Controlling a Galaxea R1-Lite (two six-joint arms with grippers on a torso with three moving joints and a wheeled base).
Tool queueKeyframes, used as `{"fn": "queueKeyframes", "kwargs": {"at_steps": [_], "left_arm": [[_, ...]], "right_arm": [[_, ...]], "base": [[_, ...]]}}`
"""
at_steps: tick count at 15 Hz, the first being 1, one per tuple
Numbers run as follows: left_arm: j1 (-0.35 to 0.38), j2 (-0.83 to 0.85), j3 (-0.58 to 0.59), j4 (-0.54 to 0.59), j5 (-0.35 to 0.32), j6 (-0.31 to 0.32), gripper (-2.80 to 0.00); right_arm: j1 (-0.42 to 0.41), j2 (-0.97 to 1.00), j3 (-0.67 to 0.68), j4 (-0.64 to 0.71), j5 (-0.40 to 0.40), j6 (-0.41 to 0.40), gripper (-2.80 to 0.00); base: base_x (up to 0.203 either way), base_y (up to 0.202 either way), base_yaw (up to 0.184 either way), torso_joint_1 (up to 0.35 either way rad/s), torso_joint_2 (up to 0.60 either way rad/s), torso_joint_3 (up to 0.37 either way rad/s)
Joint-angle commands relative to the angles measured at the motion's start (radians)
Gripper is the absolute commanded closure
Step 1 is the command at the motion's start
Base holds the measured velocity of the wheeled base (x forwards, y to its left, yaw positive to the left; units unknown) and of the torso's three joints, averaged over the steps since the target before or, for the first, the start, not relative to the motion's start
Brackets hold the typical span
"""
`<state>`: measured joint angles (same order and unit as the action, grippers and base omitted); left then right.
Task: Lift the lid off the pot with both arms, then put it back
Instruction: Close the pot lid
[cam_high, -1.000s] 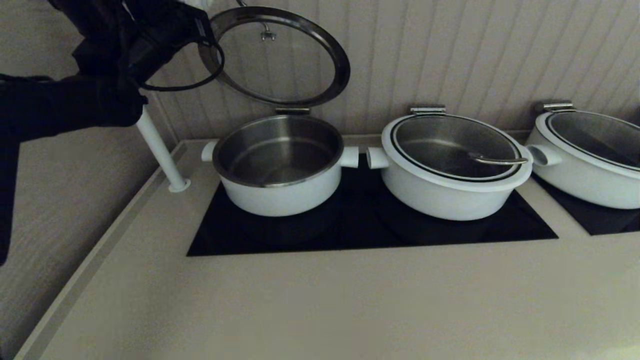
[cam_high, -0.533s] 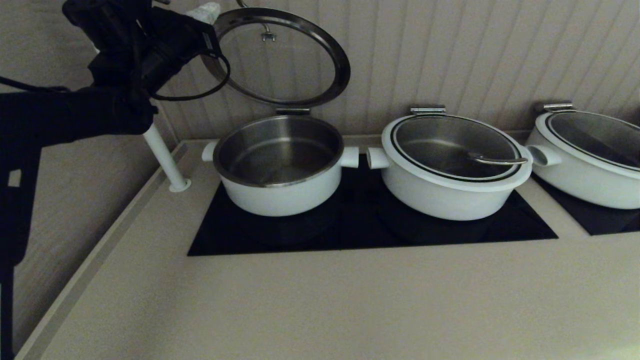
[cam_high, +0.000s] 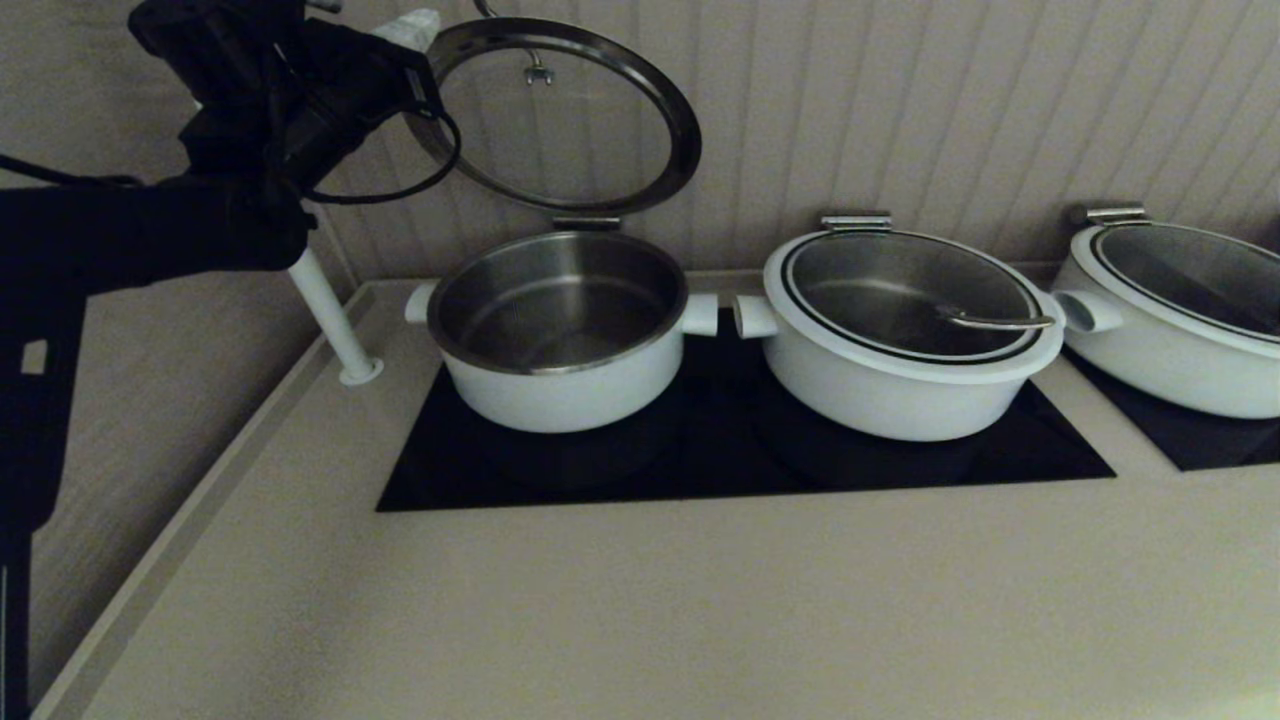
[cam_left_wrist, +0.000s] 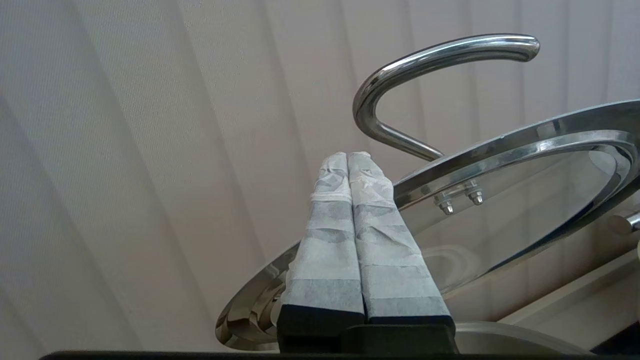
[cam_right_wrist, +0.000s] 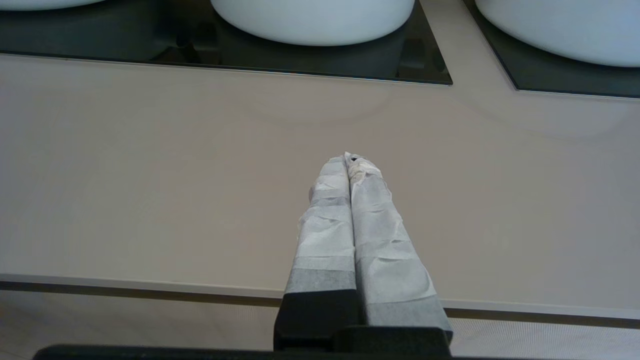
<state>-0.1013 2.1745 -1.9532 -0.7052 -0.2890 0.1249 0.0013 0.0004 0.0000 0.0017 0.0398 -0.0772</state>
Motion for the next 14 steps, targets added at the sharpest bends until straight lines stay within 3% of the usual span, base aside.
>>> {"fn": "queueKeyframes", "kwargs": {"at_steps": [1, 14], "left_arm": [[0.0, 0.004, 0.0, 0.003, -0.002, -0.001, 0.0], [0.0, -0.048, 0.019, 0.089, 0.001, 0.009, 0.0]], "right_arm": [[0.0, 0.001, 0.0, 0.0, 0.0, -0.001, 0.0], [-0.001, 0.001, 0.0, 0.0, 0.0, -0.001, 0.0]], "base": [[0.0, 0.0, 0.0, 0.0, 0.0, 0.0], [0.0, 0.0, 0.0, 0.0, 0.0, 0.0]]}}
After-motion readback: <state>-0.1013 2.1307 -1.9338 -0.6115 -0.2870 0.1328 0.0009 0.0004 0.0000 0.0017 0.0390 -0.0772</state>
